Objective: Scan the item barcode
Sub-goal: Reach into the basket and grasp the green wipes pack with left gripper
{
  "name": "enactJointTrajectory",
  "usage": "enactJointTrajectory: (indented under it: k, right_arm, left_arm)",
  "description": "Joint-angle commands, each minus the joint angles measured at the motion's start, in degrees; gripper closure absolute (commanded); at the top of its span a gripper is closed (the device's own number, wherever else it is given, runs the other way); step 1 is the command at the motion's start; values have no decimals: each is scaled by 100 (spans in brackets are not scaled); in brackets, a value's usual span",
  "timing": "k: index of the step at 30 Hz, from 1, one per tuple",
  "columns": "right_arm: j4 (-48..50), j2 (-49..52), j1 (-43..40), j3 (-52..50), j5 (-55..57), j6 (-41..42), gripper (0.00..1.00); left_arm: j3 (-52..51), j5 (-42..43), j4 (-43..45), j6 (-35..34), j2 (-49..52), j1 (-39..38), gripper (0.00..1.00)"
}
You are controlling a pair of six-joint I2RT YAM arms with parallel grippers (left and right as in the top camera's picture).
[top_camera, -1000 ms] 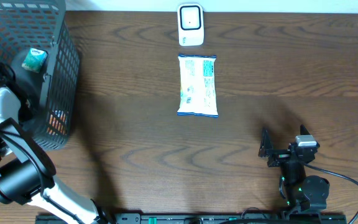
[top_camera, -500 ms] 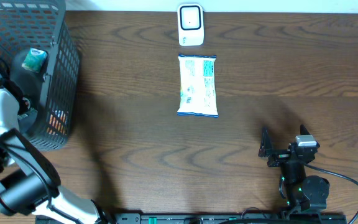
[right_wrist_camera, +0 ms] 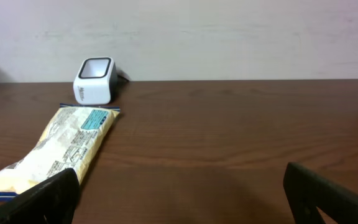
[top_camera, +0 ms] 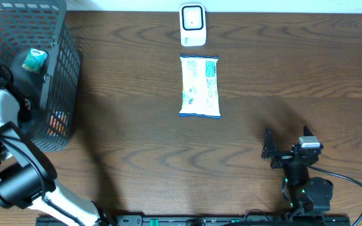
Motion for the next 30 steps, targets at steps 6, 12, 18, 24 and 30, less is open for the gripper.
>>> enactJointTrajectory:
  k: [6,12,18,24,30]
  right_arm:
    - [-22,-33,-92,-7,22,20,1]
    - [-22,-33,-92,-7,22,22,1]
    - [-22,-33,-92,-7,22,20,1]
    - [-22,-33,-92,-7,22,22,1]
    - [-22,-33,-92,-7,22,22,1]
  left_arm:
    - [-52,-24,-26,-52,166,304,36]
    - [-72,-13,-37,-57,168,411,36]
    - [-179,531,2,-55,170,413,37]
    - [-267,844,-28,-55,173,411,69]
    - [-256,844,-188,-138,28,409,92]
